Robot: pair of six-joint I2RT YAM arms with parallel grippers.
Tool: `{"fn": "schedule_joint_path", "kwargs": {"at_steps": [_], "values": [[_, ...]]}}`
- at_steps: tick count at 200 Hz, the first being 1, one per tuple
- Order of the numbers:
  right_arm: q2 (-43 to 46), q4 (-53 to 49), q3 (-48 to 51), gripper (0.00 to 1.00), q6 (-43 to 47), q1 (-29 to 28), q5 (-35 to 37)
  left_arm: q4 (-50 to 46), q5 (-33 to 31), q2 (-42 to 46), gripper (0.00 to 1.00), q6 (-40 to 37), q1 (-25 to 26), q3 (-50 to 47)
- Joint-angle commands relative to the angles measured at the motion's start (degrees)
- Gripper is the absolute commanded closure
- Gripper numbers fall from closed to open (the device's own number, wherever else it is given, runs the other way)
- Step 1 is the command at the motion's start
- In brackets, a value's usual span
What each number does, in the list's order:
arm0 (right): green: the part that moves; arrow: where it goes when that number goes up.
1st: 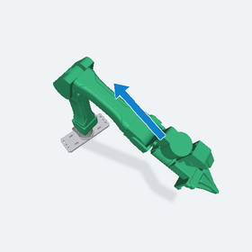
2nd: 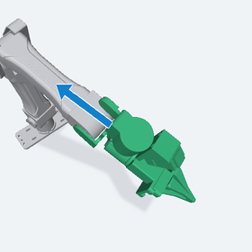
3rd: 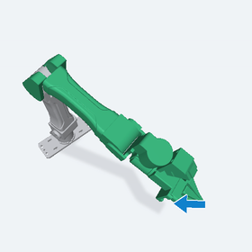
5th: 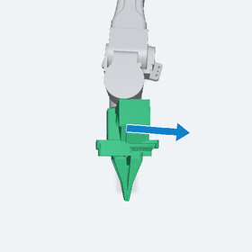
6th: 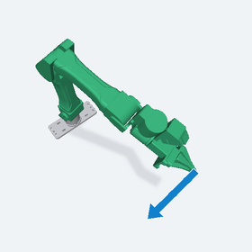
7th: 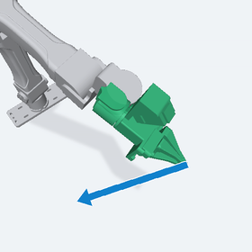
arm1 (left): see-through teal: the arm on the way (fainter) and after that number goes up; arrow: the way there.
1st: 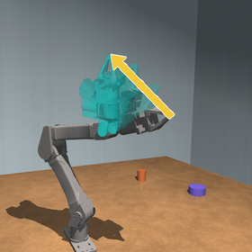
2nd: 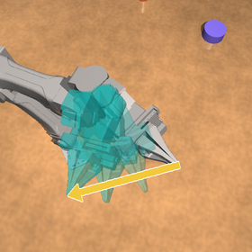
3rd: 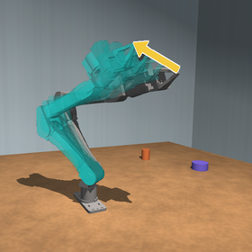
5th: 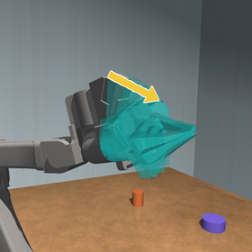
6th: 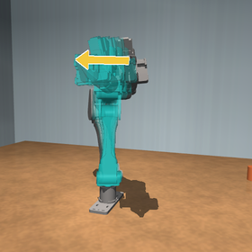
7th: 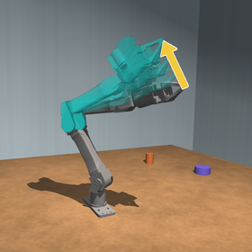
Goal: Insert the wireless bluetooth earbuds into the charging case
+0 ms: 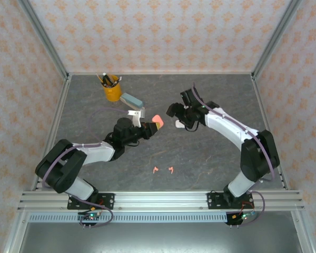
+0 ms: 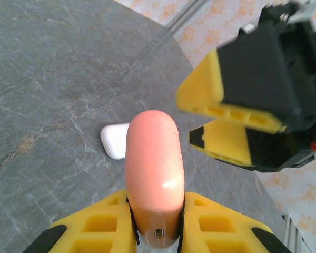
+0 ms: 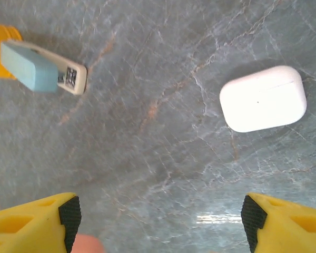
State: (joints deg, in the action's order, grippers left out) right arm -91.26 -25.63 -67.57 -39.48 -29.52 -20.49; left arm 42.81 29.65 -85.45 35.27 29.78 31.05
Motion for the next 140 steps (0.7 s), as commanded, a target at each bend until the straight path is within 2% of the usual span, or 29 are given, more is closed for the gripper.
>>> {"fn": "schedule_joint_path", "kwargs": {"at_steps": [1, 25, 59, 140], "values": [[5.7, 10.8, 6.4, 0.19, 8.2, 0.1, -3.7, -8.5, 6.6, 3.2, 1.0, -4.3, -2.0, 1.6], [8.4, 16.9, 11.8, 0.19, 10.5, 0.1, -8.8, -12.5, 10.3, 5.2, 1.0, -6.6, -3.8, 1.8], [8.5, 26.0, 16.7, 0.2, 8.3, 0.0, -15.4, -14.7, 13.7, 5.6, 1.0, -7.4, -5.0, 2.2], [4.6, 32.7, 17.8, 0.21, 4.8, -3.5, -17.1, -14.7, 14.6, 3.7, 1.0, -7.4, -5.0, 3.8]]}}
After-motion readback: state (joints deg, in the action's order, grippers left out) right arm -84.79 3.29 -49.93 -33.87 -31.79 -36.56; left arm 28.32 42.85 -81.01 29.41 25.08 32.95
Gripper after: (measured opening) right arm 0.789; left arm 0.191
